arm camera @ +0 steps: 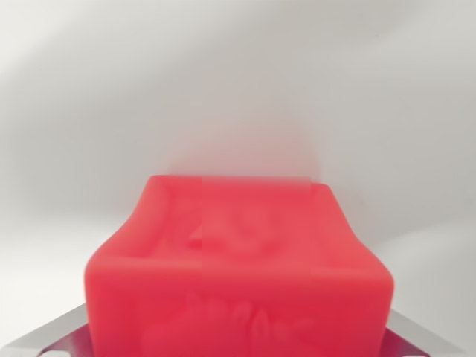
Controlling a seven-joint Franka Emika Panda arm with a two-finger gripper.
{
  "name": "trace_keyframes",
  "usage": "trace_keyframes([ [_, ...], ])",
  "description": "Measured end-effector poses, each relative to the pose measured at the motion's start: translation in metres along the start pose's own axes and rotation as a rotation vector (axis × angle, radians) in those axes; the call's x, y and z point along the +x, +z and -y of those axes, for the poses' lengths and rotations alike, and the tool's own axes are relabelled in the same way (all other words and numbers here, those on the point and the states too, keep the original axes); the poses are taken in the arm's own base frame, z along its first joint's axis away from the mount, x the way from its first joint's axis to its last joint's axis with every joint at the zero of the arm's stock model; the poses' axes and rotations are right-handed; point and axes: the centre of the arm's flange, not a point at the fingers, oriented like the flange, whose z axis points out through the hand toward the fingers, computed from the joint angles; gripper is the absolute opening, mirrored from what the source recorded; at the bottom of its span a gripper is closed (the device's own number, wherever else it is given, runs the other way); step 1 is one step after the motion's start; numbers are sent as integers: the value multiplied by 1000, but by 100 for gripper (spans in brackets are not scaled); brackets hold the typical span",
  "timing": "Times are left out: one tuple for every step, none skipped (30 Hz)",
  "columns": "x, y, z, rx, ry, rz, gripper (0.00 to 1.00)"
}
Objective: Destack cube
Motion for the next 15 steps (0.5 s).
trace_keyframes([
  [0, 1, 0, 0, 0, 0, 0],
  [0, 1, 0, 0, 0, 0, 0],
  [0, 1, 0, 0, 0, 0, 0],
  [0, 2, 0, 0, 0, 0, 0],
  [0, 2, 0, 0, 0, 0, 0],
  [0, 2, 0, 1, 0, 0, 0],
  [0, 2, 0, 1, 0, 0, 0],
  [0, 2, 0, 1, 0, 0, 0],
  [0, 2, 0, 1, 0, 0, 0],
  [0, 2, 1, 1, 0, 0, 0],
  [0, 2, 1, 1, 0, 0, 0],
  [0, 2, 1, 1, 0, 0, 100],
  [0, 2, 1, 1, 0, 0, 100],
  [0, 2, 1, 1, 0, 0, 100],
  [0, 2, 1, 1, 0, 0, 100],
])
